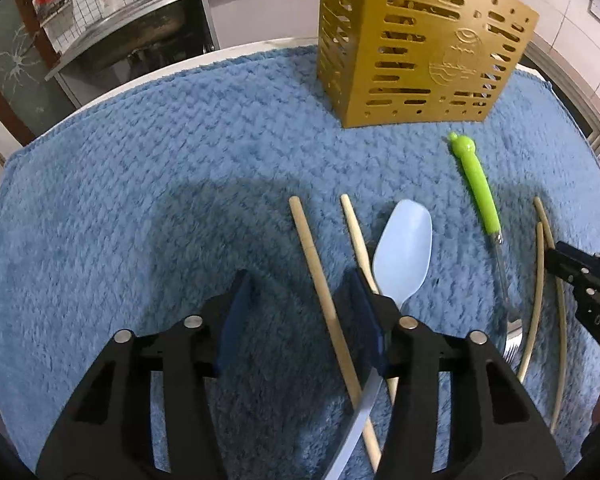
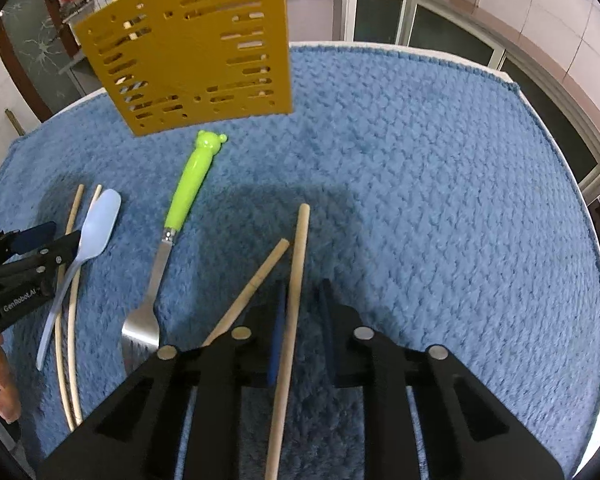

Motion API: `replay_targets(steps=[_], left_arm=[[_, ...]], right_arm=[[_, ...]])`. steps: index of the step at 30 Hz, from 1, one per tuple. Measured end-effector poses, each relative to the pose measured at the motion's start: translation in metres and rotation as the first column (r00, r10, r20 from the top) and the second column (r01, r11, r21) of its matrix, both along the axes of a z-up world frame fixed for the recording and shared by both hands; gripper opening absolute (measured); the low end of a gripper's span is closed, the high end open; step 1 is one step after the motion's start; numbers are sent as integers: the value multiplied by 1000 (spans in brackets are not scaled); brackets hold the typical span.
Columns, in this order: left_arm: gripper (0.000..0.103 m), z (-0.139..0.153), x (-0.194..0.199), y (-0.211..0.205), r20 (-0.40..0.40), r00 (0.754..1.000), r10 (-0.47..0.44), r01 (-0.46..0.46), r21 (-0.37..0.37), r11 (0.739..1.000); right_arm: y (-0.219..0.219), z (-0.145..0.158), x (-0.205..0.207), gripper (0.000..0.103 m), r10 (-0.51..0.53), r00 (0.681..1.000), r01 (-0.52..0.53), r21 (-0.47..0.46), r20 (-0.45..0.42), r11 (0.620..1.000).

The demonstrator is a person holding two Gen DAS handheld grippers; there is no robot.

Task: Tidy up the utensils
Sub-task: 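Close the left tool on a chopstick while the right tool grips another chopstick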

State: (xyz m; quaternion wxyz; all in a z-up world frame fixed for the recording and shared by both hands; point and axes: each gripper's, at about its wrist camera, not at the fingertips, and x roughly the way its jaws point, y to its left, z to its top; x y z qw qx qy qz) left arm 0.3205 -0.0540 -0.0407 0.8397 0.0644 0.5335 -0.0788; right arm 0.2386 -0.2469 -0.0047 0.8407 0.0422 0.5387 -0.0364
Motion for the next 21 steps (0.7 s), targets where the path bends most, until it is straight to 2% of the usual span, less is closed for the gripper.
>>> replay_targets(steps=[2,6,8,16,21], left_arm=[[41,0,4,-2,-2,1000,4,-4,1,1000],[20,2,4,-3,8,1000,-5,5,1,1000],[15,2,2,-4,14,1000,-11,11,3,1000],[9,2,-8,17,40,999,27,-23,-84,996],[10,-3,-11,20,70,997,37,-30,-101,994]], right_arm=[[2,0,2,14,-4,1000,4,-5,-9,1000],[0,0,4,8,-13,1000,13,15,-14,1000],[-1,0,2,7,-17,1000,17,29,-5,999],[-10,-5,-6,7,-45,996,39,71,82,997],[-8,-8,-13,7,-59,986,48,70,156,996]])
